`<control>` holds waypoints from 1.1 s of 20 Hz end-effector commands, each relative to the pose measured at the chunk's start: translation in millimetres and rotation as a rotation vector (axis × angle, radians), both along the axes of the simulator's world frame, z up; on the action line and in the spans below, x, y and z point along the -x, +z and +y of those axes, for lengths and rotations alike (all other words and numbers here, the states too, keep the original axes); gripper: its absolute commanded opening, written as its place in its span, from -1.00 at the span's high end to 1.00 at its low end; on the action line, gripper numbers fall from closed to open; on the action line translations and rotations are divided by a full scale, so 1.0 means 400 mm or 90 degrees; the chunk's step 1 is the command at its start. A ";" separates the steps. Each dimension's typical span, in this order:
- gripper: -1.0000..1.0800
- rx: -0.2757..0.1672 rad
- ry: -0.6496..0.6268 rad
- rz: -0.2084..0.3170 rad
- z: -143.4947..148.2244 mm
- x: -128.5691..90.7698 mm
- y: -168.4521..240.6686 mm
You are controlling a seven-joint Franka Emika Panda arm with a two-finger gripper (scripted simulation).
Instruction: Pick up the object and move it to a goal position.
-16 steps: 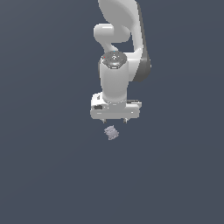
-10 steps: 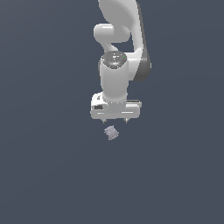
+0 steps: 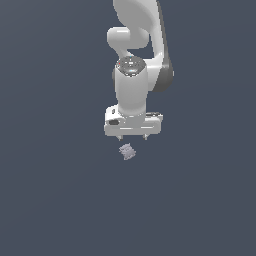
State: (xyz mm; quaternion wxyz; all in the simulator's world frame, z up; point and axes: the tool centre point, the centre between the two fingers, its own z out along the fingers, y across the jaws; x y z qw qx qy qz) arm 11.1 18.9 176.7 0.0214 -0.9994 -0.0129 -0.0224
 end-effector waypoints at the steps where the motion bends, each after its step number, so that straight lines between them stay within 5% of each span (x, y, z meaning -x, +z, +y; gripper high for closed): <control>1: -0.92 0.000 0.001 0.000 0.000 0.000 -0.001; 11: -0.92 0.010 0.061 0.004 -0.013 0.005 -0.043; 22: -0.92 0.028 0.218 0.014 -0.041 0.023 -0.150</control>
